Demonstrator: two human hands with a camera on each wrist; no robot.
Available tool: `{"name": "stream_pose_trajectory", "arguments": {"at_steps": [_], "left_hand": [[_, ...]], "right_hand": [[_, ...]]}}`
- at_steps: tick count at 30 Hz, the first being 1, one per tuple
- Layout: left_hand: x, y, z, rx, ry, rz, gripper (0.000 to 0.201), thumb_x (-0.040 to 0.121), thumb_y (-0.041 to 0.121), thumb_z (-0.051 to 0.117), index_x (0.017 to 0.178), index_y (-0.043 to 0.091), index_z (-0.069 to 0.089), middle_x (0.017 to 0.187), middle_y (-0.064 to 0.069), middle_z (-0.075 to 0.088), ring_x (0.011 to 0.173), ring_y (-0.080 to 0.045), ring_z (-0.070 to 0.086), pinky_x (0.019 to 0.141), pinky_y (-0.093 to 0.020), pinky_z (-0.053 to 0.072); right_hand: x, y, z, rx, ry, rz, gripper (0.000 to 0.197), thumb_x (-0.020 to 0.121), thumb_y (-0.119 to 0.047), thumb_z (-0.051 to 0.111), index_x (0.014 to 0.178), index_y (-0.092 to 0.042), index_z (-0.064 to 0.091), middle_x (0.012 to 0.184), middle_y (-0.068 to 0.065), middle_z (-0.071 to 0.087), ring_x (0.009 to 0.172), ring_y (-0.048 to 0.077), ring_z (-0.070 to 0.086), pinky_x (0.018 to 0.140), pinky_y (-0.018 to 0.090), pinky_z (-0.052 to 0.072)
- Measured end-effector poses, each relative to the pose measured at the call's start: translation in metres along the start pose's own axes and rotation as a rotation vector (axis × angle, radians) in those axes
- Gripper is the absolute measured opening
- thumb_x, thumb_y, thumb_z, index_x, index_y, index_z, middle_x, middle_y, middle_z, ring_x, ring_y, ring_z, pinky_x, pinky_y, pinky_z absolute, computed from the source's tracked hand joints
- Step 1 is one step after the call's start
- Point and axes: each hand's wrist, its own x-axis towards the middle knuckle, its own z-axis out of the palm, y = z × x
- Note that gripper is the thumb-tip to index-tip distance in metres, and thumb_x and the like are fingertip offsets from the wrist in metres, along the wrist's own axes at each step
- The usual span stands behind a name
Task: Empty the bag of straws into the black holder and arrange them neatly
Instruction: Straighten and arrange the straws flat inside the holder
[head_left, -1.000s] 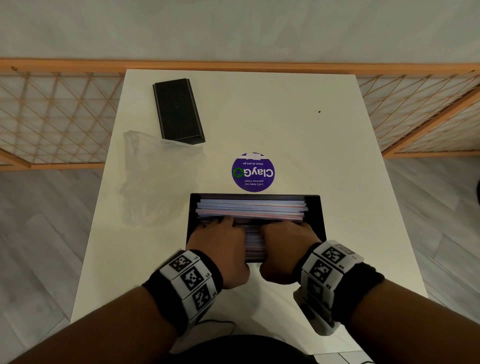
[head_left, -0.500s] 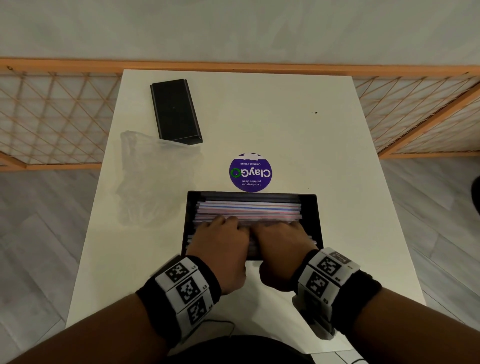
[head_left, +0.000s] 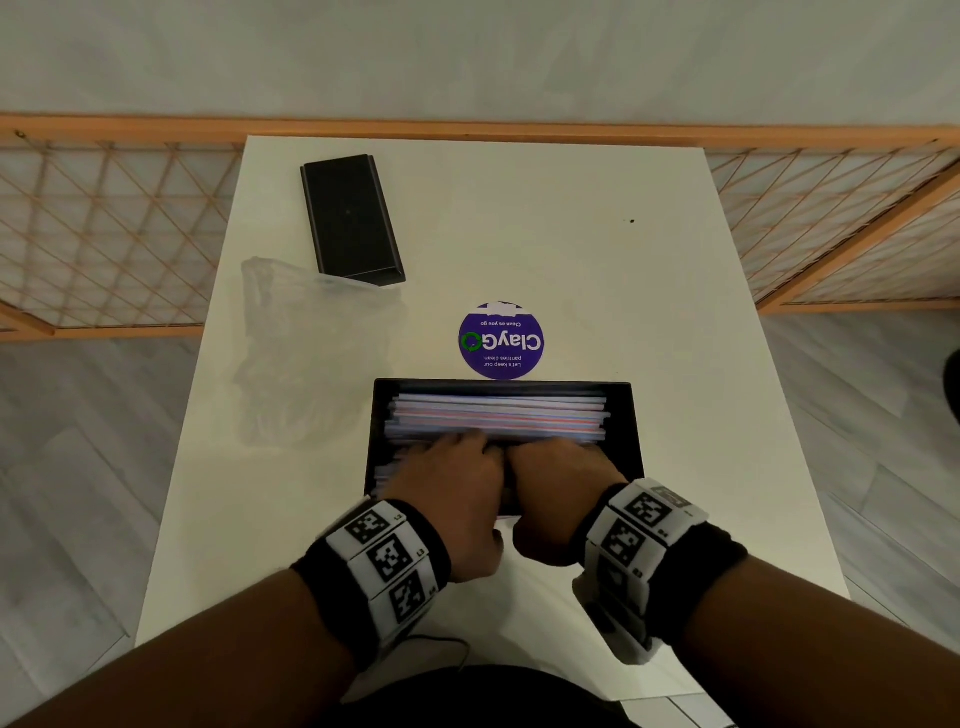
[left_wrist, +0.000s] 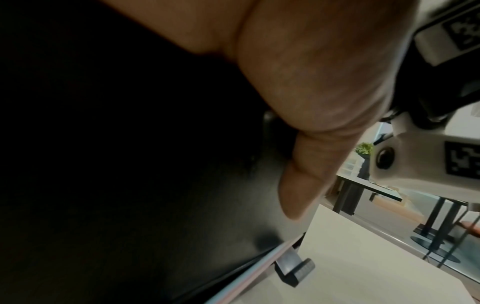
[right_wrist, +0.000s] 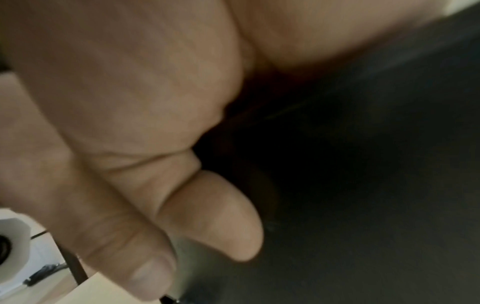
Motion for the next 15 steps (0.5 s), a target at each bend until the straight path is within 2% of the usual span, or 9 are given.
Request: {"name": "stream_pose_trajectory", "arguments": {"at_steps": [4, 11, 15], "left_hand": [[-0.001, -0.005, -0.002, 0.014, 0.012, -0.019, 0.044, 0.082, 0.040, 0.064, 0.123, 0.028, 0.057, 0.125, 0.006, 0.059, 0.114, -0.020, 0.061, 0.094, -0.035, 0.050], [-0.005, -0.014, -0.001, 0.056, -0.032, -0.072, 0.039, 0.084, 0.044, 0.059, 0.119, 0.026, 0.058, 0.126, 0.001, 0.047, 0.115, -0.021, 0.057, 0.091, -0.036, 0.050], [-0.006, -0.013, -0.002, 0.046, -0.037, -0.078, 0.034, 0.084, 0.041, 0.061, 0.114, 0.025, 0.060, 0.116, 0.003, 0.061, 0.103, -0.020, 0.065, 0.083, -0.032, 0.052]], "right_hand": [[-0.001, 0.006, 0.001, -0.043, 0.024, 0.032, 0.023, 0.073, -0.032, 0.060, 0.095, -0.025, 0.062, 0.093, -0.004, 0.068, 0.089, 0.022, 0.067, 0.084, 0.033, 0.055], [-0.002, 0.010, 0.004, -0.039, 0.026, 0.089, 0.033, 0.069, -0.042, 0.057, 0.099, -0.027, 0.062, 0.105, -0.006, 0.062, 0.101, 0.022, 0.062, 0.096, 0.037, 0.047], [-0.002, 0.010, 0.005, -0.058, 0.031, 0.086, 0.036, 0.072, -0.039, 0.056, 0.105, -0.026, 0.059, 0.106, -0.006, 0.065, 0.104, 0.023, 0.063, 0.101, 0.040, 0.043]]}}
